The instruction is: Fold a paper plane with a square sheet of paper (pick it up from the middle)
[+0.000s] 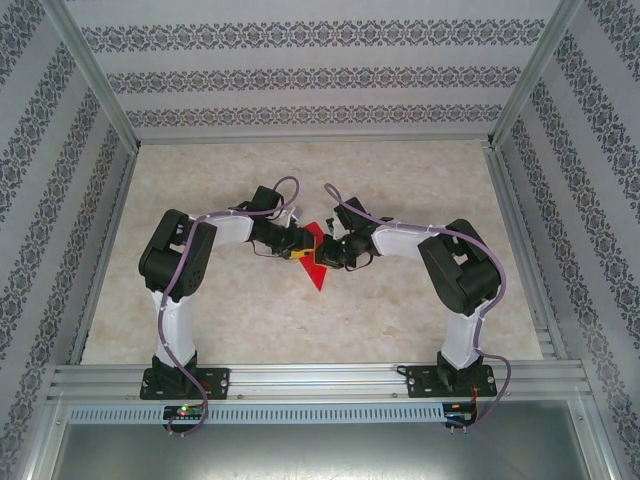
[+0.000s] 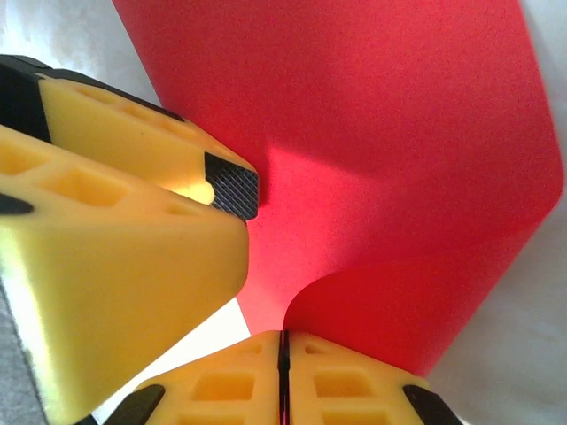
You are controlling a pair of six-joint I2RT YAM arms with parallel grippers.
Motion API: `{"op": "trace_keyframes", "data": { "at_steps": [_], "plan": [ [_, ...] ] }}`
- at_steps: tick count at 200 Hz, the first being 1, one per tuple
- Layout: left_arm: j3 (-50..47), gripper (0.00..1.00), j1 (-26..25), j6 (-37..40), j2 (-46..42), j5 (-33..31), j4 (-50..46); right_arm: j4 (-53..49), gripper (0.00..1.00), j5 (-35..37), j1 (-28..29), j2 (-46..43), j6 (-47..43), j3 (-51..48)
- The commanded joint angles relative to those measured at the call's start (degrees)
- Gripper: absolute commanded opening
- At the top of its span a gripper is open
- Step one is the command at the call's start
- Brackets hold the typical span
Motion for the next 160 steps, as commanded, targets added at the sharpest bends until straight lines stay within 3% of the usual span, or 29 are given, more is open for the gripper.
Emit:
{"op": "trace_keyframes", "data": {
  "at_steps": [1,160],
  "plan": [
    [-0.7,0.40,-0.1,1.1,-2.0,0.6,-1.8,1.4,0.10,-0.8,0.0,1.8,0.7,0.7],
    [-1.1,0.41,0.1,0.5,-1.0,1.3,-0.6,6.7,0.11,-2.8,-0.3,3.4,3.3,-0.8]
  ]
}}
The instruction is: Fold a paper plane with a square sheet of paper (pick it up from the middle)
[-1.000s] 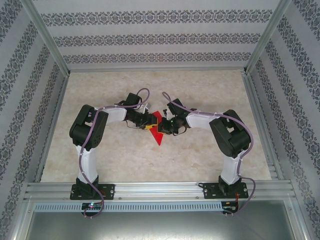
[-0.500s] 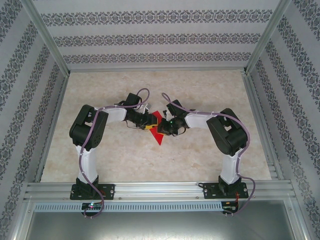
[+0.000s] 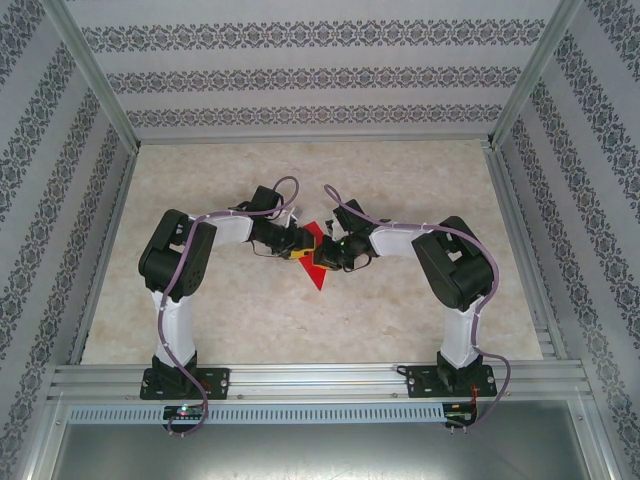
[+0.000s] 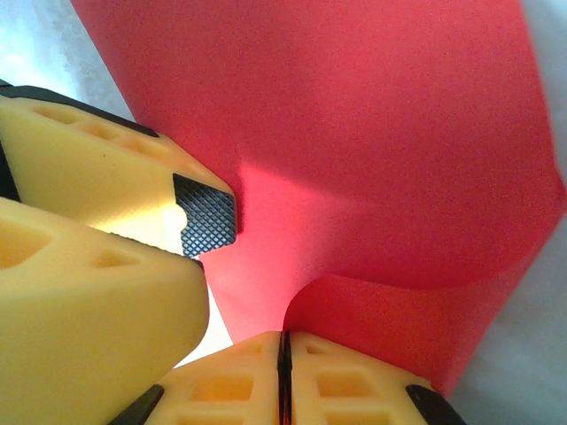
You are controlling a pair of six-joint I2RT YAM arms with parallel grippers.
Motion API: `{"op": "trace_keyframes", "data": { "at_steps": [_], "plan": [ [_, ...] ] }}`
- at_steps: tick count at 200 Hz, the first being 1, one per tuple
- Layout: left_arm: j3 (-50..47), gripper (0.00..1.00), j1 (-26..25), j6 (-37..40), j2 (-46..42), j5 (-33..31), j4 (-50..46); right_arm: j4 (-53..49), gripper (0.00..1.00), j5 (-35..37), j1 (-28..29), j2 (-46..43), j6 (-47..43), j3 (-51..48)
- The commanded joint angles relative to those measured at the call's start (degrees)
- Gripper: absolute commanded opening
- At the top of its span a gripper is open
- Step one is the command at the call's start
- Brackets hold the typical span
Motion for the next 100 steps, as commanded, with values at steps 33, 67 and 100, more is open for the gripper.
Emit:
{"op": "trace_keyframes", "data": {
  "at_steps": [33,67,100],
  "plan": [
    [-1.0,0.41,0.0,0.1,-1.0,1.4,-0.1,3.1,0.13,-1.1,-0.2,1.6,0.6,-0.7],
    [-1.3,0.42,0.0,-1.0,-1.0,1.9,1.3,2.5,0.16,-0.6,-0.2,2.0,0.2,-0.6],
    [-1.1,0.43,0.1,-1.7,-2.0,2.4,1.8,0.9,0.23,0.0,-0.2,2.2,-0.9,-0.6]
  ]
}}
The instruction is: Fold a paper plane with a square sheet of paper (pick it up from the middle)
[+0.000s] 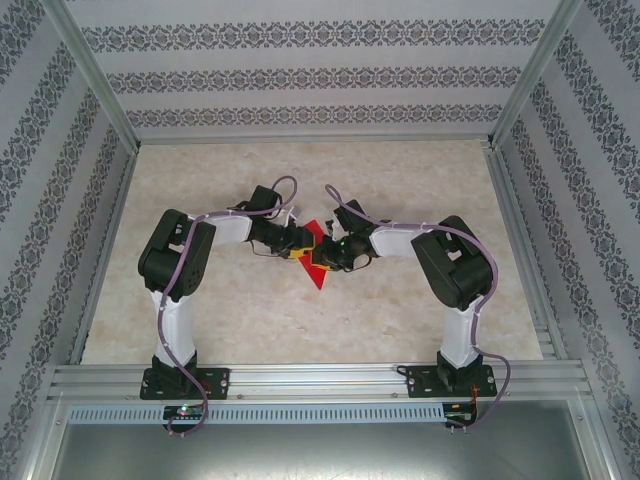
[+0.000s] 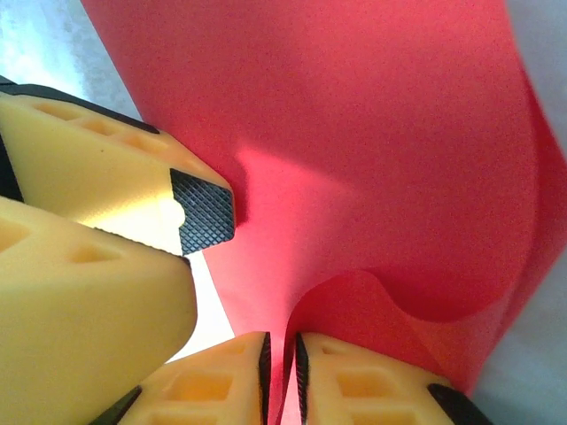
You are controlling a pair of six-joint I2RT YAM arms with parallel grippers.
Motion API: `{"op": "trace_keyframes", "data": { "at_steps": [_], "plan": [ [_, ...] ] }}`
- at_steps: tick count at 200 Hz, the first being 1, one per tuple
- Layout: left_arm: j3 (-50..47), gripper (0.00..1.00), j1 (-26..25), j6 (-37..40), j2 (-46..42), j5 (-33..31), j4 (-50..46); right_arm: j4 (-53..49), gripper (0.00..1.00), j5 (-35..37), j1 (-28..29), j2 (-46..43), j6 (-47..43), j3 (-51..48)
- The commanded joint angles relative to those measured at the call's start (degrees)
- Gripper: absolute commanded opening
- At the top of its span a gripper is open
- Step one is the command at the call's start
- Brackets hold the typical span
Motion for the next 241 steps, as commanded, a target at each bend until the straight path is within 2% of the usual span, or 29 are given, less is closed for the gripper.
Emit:
{"op": "trace_keyframes", "data": {
  "at_steps": [1,62,133,182,217,241],
  "plan": [
    [-0.9,0.43,-0.4,-0.6,-1.9,1.7,1.2,-0.2,0.24,1.2,-0.2,1.7,-1.6,-0.2],
    [-0.2,0.49,1.1,-1.2,-7.0,1.0,0.0,0.4,0.34,0.8,0.0,2.3,-1.9,-1.3],
    [-2.4,0.56,3.1,2.0,-14.3,-3.4,-7.4,2.4,0.43,0.1,0.3,1.6,-1.5,-2.0],
    [-5.6,0.54,3.1,1.9,-13.4,-2.0,-5.7,3.3,0.44,-0.1,0.4,1.2,-1.3,-2.5],
    [-6.9,0.48,3.1,0.9,-11.9,0.0,-3.5,3.7,0.42,-0.4,0.4,0.7,-1.3,-2.8],
    [-7.1,0.43,3.0,0.3,-9.9,0.8,-2.1,4.1,0.37,-0.6,0.4,0.6,-1.1,-3.1]
  ]
}}
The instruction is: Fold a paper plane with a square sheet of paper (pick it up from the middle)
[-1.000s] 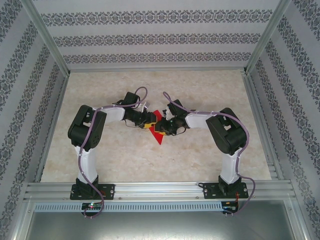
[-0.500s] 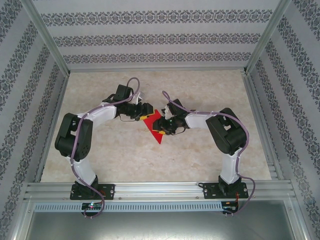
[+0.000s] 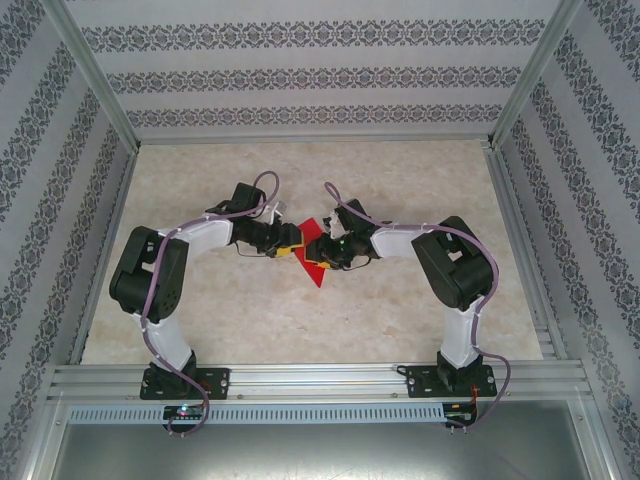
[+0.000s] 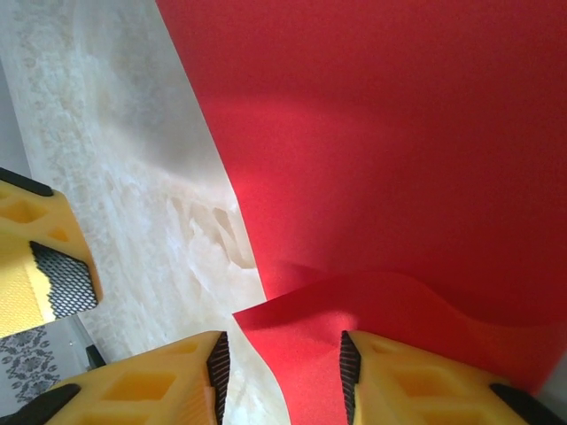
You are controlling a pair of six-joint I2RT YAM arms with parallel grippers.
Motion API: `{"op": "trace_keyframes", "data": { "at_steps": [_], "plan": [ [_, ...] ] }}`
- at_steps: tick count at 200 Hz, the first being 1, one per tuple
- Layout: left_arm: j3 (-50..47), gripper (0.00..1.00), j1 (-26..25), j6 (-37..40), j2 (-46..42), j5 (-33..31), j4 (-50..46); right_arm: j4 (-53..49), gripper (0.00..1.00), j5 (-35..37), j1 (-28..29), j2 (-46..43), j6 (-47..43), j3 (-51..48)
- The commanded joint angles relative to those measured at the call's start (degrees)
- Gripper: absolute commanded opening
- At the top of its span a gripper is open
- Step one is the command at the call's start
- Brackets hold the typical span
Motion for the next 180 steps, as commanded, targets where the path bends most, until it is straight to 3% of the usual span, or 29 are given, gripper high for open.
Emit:
{"op": "trace_keyframes", "data": {
  "at_steps": [1,41,85,180],
  "plan": [
    [-0.7,0.43,0.2,0.1,2.3,2.0,2.1,-1.0,0.37,2.1,0.7,0.8,-0.7,-2.0],
    [-0.4,0.39,0.0,0.4,4.8,2.3,2.3,-1.5,0.21,2.3,0.6,0.7,-0.8,-2.3],
    [-0.2,0.32,-0.3,0.5,6.2,2.7,2.5,-1.8,0.13,2.4,0.6,0.7,-1.0,-2.4],
    [1.1,0.25,-2.2,1.4,8.6,2.7,1.5,-1.5,0.06,2.5,0.6,0.6,-1.1,-2.8]
  ]
}}
